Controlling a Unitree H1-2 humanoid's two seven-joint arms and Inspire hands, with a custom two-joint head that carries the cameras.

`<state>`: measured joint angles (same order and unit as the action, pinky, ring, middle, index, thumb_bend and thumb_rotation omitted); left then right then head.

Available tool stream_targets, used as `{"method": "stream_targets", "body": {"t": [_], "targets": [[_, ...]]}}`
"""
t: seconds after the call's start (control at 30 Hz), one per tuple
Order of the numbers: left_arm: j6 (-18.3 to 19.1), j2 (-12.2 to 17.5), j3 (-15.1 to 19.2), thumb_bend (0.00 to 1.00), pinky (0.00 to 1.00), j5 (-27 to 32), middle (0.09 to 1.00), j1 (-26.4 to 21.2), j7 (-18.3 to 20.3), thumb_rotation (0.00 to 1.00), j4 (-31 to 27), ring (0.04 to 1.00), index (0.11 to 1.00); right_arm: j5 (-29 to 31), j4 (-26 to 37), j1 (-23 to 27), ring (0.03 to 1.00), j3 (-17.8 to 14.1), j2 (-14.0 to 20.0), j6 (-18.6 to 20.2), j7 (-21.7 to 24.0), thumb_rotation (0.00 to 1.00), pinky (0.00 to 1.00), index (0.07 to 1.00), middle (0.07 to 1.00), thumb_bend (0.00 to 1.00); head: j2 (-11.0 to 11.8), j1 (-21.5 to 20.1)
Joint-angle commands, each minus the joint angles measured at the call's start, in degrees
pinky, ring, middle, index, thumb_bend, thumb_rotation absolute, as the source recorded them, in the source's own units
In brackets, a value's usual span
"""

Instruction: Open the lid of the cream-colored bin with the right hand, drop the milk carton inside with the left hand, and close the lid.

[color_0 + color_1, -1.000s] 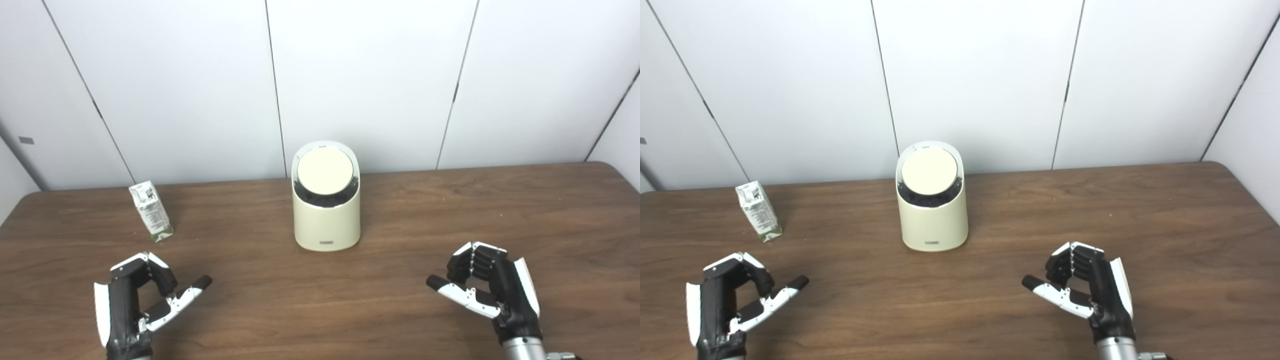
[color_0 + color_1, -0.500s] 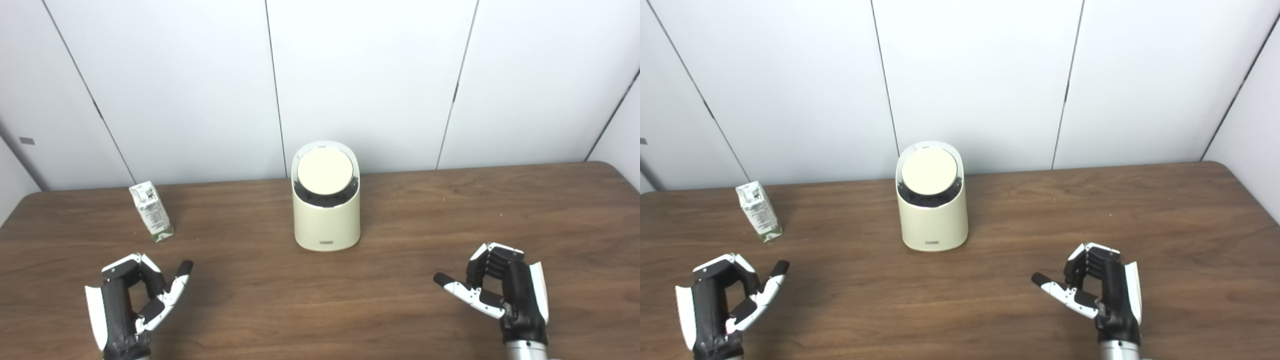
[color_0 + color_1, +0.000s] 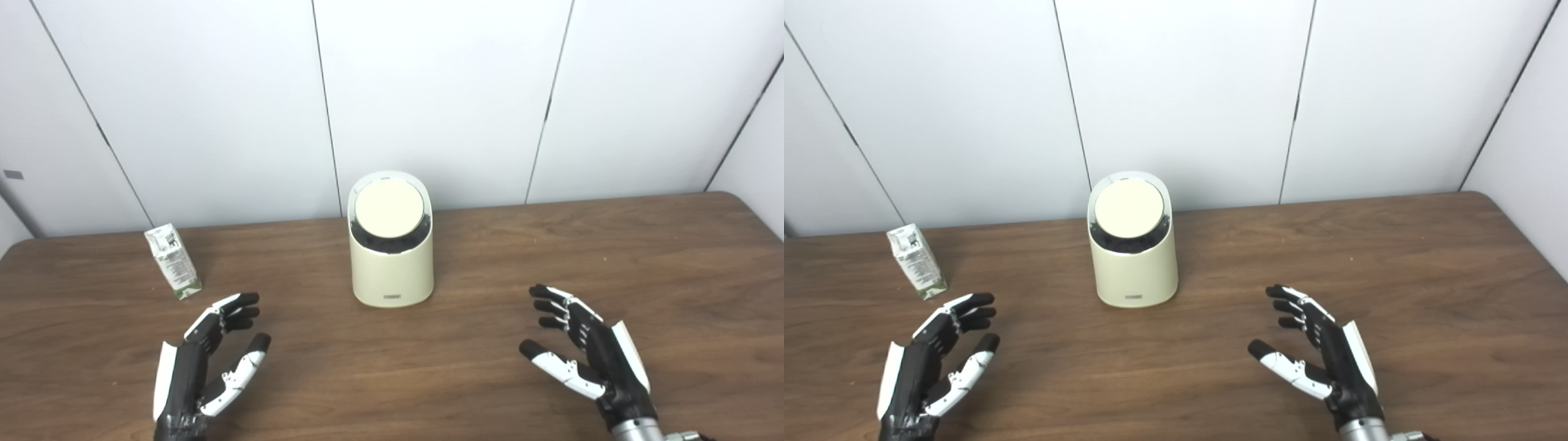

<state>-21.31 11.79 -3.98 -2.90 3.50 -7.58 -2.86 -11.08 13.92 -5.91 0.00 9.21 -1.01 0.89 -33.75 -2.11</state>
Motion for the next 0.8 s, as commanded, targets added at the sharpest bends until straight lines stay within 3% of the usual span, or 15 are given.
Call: {"method": "stream_targets", "body": {"t": [0.0,0.13,0.23,0.3,0.43,0.6,0.77], "targets": [[0.82,-0.45,-0.46,0.61,0.98,3.50,0.995,3.92,3.01,0.72,1.52,0.990,0.996,-0.05,3.03,0.94,0.928,0.59,0.93,0.74,1.69,0.84,0.83,0.966,0.961,0.63,-0.34,0.13],[4.97,-0.85,-0.04,0.69,1.00,6.19,1.000,4.45,6.50,0.81,-0.58,1.000,1.000,4.48,4.90,0.85,0.992,0.49,0.75,4.55,4.04,0.91,0.93,0.998,0.998,0.63,-0.99,0.23],[7.11,-1.68,0.35,0.71,1.00,7.14,1.000,5.01,7.84,0.83,-2.96,1.000,1.000,5.76,6.13,1.60,1.000,0.21,0.61,6.21,4.43,0.90,0.99,1.000,1.000,0.65,-1.75,0.29],[7.76,-2.41,0.80,0.72,1.00,6.85,1.000,5.20,8.06,0.84,-3.80,1.000,1.000,3.37,5.47,2.93,1.000,0.54,1.67,5.04,4.06,0.88,0.97,1.000,1.000,0.67,-2.06,0.44],[7.49,-3.69,1.90,0.75,1.00,5.84,1.000,5.35,8.24,0.85,-4.27,1.000,1.000,1.18,3.60,6.67,0.986,0.35,1.49,3.74,2.66,0.75,0.93,1.000,0.999,0.80,-2.13,0.60],[7.05,-4.98,2.95,0.72,1.00,5.38,1.000,5.64,8.25,0.81,-4.23,1.000,1.000,0.61,2.56,11.74,0.986,0.68,-0.16,5.57,1.90,0.62,0.93,1.000,0.998,0.88,-2.06,0.83],[7.41,-5.99,3.23,0.70,1.00,4.90,1.000,6.56,8.44,0.80,-4.70,1.000,1.000,-3.33,2.81,19.15,0.961,2.29,-0.09,10.54,2.87,0.63,0.89,1.000,0.982,0.91,-1.70,1.34]]}}
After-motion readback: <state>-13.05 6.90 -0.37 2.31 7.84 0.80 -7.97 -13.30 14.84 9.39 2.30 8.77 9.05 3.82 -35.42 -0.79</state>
